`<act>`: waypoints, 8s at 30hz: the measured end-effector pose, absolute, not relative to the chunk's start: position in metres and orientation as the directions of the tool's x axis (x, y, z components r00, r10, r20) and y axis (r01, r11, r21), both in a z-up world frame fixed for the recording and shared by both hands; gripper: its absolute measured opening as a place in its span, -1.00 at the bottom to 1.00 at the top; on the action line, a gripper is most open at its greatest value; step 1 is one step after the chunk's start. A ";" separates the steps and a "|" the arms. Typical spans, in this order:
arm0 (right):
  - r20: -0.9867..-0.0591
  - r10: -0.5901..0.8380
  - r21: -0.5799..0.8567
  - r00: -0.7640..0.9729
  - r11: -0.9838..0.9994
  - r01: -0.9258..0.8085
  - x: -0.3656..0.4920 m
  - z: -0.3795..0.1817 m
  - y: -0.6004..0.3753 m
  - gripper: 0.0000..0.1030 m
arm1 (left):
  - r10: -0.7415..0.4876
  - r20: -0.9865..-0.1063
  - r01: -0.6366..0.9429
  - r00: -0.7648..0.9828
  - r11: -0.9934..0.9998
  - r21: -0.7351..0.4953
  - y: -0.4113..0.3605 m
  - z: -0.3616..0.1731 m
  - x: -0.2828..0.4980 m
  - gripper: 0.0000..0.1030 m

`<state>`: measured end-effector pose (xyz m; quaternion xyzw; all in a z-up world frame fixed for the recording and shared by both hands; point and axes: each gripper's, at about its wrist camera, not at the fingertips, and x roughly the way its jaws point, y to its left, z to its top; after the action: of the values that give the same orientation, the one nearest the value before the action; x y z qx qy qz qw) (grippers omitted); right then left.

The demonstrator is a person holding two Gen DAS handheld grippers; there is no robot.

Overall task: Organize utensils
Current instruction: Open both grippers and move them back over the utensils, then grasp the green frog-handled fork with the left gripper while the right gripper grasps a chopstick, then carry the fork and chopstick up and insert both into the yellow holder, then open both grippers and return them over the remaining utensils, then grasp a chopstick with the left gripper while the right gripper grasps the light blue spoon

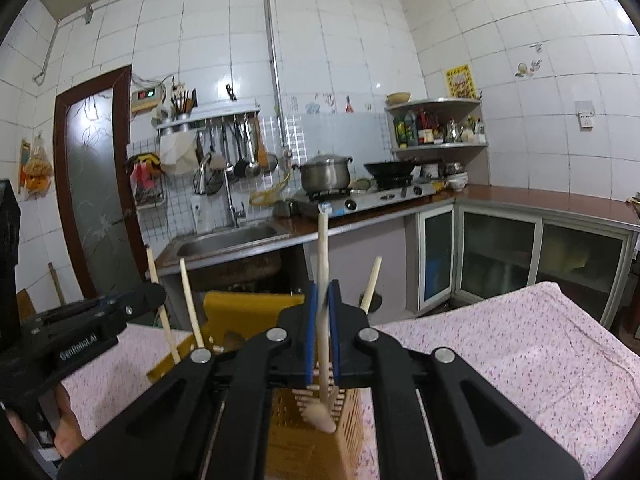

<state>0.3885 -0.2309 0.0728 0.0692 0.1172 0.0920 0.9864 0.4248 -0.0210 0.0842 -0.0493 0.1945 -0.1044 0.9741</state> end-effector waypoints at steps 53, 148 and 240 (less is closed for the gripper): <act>-0.778 0.253 0.093 0.576 0.952 -0.292 0.244 -0.061 -0.178 -0.25 | -0.173 -0.833 0.133 0.525 0.984 -0.121 -0.031 -0.052 0.301 -0.19; -0.205 0.237 0.181 0.950 0.963 -0.201 0.293 0.136 -0.257 -0.88 | -0.224 -0.477 0.180 0.850 0.974 -0.138 -0.014 0.139 0.330 -0.73; -0.755 0.127 0.150 0.644 0.989 -0.019 0.277 -0.043 -0.247 0.14 | -0.120 -0.877 0.083 0.465 0.992 -0.091 -0.060 -0.054 0.333 -0.83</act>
<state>0.2768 -0.2469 -0.0426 0.0642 0.4202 0.0404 0.9042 0.3330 -0.0596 -0.0535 -0.0176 0.5138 -0.0593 0.8557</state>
